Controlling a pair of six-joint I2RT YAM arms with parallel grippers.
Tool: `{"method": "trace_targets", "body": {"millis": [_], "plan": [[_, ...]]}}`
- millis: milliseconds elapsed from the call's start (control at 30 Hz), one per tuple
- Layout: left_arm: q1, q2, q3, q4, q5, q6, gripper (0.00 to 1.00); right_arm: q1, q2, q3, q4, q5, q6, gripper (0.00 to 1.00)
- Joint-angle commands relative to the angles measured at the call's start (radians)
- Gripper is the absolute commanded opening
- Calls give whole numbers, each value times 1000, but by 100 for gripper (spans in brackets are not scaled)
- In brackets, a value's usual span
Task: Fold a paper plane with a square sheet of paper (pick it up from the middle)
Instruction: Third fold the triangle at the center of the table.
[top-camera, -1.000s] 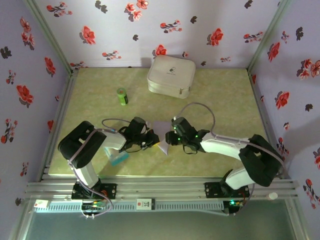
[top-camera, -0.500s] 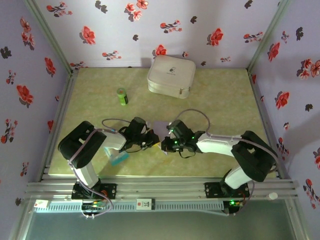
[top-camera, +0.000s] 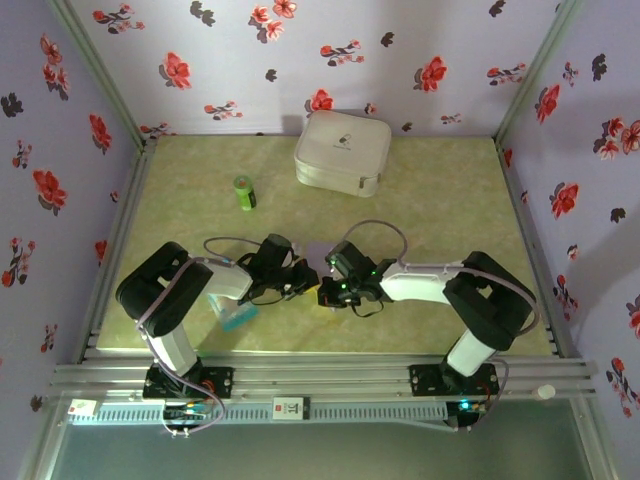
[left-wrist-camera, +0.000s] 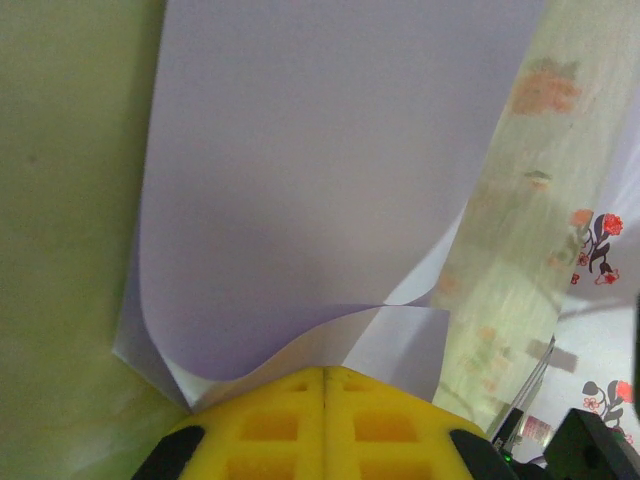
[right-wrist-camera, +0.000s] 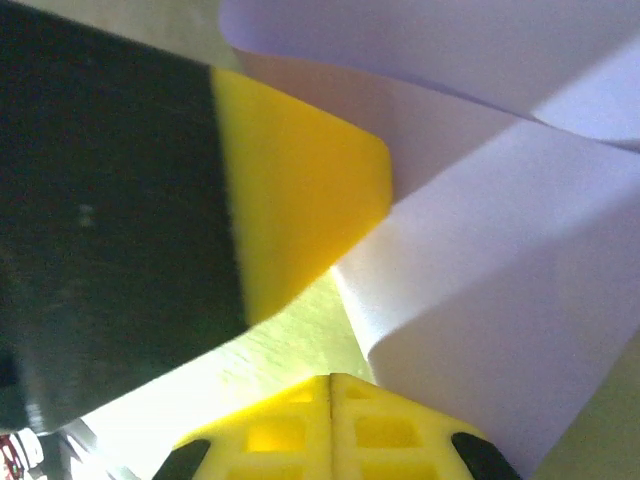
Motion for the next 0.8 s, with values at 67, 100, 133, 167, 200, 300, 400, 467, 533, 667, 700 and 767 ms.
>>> {"method": "trace_targets", "body": {"millis": [67,100,133,167,200,300,400,467,533,667,700,767], "plan": [[-6,17,-7,-55,-40,27,0,3,14,-15,-31,23,15,5],[-6,17,-7,-56,-39,27,0,2,12,-20,-27,23,18,6],[-7,16,-7,-56,-40,28,0,3,10,-28,-22,23,21,6],[-7,18,-7,-56,-40,27,0,2,6,-36,-17,23,24,6],[-6,19,-9,-56,-40,26,0,2,3,-42,-12,23,27,6],[-6,22,-9,-52,-41,26,0,2,-3,-64,11,19,39,6],[-6,23,-10,-52,-41,23,0,3,-3,-85,29,13,49,7],[-6,22,-10,-53,-43,23,0,3,-8,-103,53,6,62,7],[-6,21,-13,-52,-43,22,0,3,-22,-127,85,-1,78,7],[-6,20,-16,-53,-50,20,0,-1,-44,-179,155,-18,116,7],[-6,21,-16,-53,-50,19,0,-1,-45,-186,163,-25,119,8],[-6,23,-18,-54,-51,18,0,0,-57,-205,174,-24,129,8]]}}
